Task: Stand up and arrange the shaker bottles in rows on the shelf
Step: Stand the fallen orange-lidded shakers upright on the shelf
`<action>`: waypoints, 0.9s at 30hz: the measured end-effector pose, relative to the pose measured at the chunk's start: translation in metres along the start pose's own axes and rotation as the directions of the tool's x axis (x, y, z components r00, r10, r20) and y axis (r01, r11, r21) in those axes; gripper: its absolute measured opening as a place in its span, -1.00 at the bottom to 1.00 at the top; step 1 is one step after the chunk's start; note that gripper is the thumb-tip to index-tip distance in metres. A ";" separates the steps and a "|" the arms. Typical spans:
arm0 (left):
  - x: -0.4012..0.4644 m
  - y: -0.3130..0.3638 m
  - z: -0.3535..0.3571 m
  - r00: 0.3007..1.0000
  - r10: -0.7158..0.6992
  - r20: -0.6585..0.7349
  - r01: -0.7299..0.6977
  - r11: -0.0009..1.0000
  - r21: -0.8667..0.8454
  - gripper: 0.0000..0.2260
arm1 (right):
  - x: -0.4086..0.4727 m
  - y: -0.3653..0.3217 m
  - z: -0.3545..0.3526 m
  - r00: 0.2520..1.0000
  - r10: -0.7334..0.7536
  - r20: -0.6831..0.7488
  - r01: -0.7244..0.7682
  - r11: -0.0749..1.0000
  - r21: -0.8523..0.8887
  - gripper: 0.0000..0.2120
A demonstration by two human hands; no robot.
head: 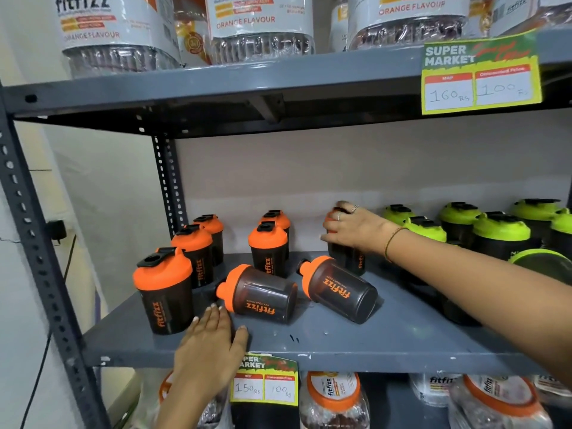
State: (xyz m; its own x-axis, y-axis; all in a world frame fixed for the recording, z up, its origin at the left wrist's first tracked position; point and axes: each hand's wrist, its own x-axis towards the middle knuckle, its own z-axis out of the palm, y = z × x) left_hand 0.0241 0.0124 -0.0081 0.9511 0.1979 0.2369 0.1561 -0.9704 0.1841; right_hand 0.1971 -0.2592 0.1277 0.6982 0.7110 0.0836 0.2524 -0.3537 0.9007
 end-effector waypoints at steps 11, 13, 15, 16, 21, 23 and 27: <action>0.003 -0.005 0.005 0.999 0.031 -0.007 -0.031 0.999 0.012 -0.39 | -0.065 -0.043 -0.064 0.883 0.365 0.296 -0.432 0.382 0.817 -0.20; 0.003 -0.005 0.006 0.999 0.034 -0.008 -0.034 0.999 0.006 -0.39 | -0.064 -0.061 -0.065 0.865 0.318 0.388 -0.492 0.386 0.780 -0.13; 0.003 -0.005 0.005 0.999 0.033 -0.004 -0.033 0.999 0.007 -0.39 | -0.059 -0.070 -0.060 0.846 0.287 0.450 -0.531 0.363 0.766 -0.07; 0.003 -0.005 0.005 0.999 0.032 0.000 -0.032 0.999 0.007 -0.39 | -0.057 -0.071 -0.058 0.841 0.282 0.462 -0.538 0.344 0.770 -0.08; 0.002 -0.004 0.002 0.999 0.036 0.018 -0.036 0.999 0.005 -0.39 | -0.059 -0.080 -0.042 0.810 0.362 0.461 -0.527 0.108 0.843 -0.23; 0.002 -0.004 0.002 0.999 0.036 0.018 -0.036 0.999 0.011 -0.38 | -0.065 -0.081 -0.037 0.747 0.484 0.455 -0.426 -0.176 0.887 -0.32; 0.002 -0.004 0.002 0.999 0.039 0.016 -0.039 0.999 0.016 -0.38 | -0.077 -0.085 -0.026 0.589 0.608 0.532 -0.013 -0.652 0.758 -0.42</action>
State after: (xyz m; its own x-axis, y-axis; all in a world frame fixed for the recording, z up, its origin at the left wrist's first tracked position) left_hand 0.0256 0.0160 -0.0104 0.9606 0.1576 0.2288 0.1229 -0.9796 0.1589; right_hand 0.1042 -0.2682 0.0559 0.9213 -0.1197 0.3698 0.3347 -0.2393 -0.9114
